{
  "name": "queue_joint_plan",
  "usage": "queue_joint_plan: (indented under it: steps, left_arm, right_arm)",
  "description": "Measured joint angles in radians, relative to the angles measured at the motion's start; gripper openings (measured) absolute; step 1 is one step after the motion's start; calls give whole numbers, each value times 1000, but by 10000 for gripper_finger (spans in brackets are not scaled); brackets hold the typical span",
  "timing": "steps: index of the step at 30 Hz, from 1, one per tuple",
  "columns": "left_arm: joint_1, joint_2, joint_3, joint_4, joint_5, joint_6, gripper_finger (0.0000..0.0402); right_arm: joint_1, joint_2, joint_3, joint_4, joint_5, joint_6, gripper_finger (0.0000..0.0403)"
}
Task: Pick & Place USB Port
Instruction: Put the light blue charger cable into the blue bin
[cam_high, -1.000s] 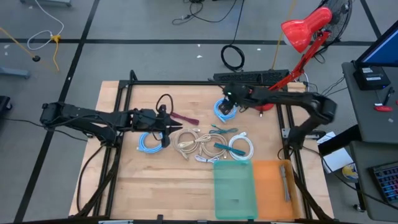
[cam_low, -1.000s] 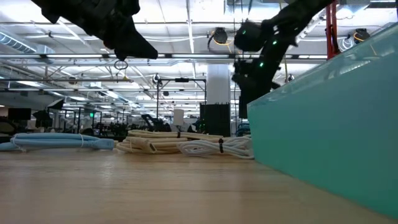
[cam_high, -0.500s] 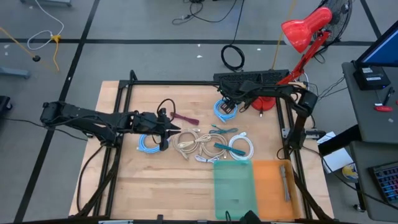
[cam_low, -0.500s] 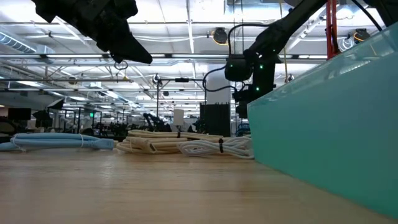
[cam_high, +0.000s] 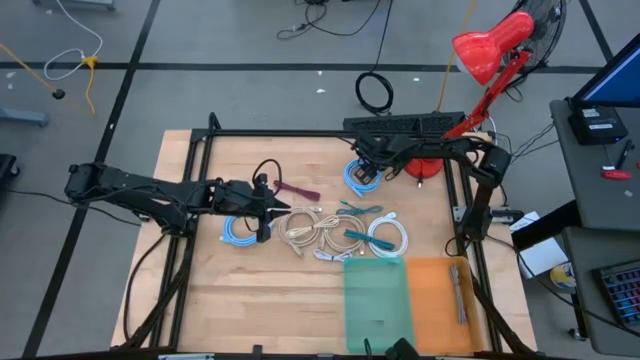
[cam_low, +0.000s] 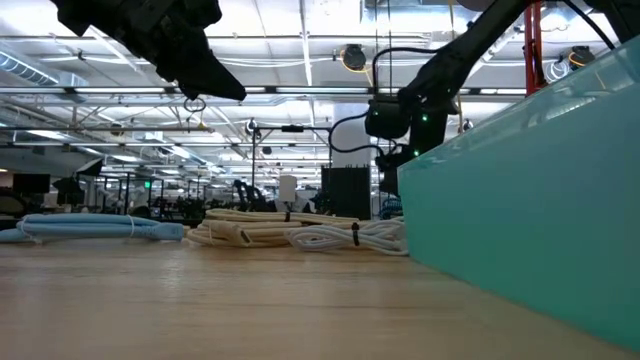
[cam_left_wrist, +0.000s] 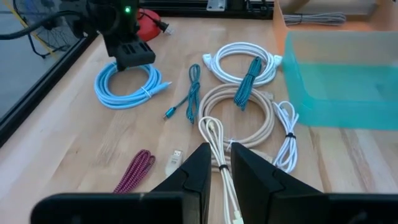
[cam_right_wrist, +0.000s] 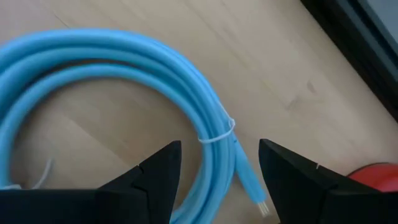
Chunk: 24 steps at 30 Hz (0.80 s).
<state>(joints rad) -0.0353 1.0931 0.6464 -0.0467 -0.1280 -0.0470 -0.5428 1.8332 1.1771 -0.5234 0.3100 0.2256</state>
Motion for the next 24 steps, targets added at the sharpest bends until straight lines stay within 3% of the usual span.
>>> queue_joint_plan:
  steps: [11, 21, 24]
  left_arm:
    - [0, 0, 0, 25, 0, 12, 67]
    - [0, 0, 0, 25, 0, 12, 67]
    - [0, 0, 0, 25, 0, 13, 67]
  right_arm:
    - [-27, -5, -83, 106, -22, 58, 201]
    - [-25, -3, -83, 107, -59, 121, 64]
    - [-20, -3, -83, 96, -59, 171, 44]
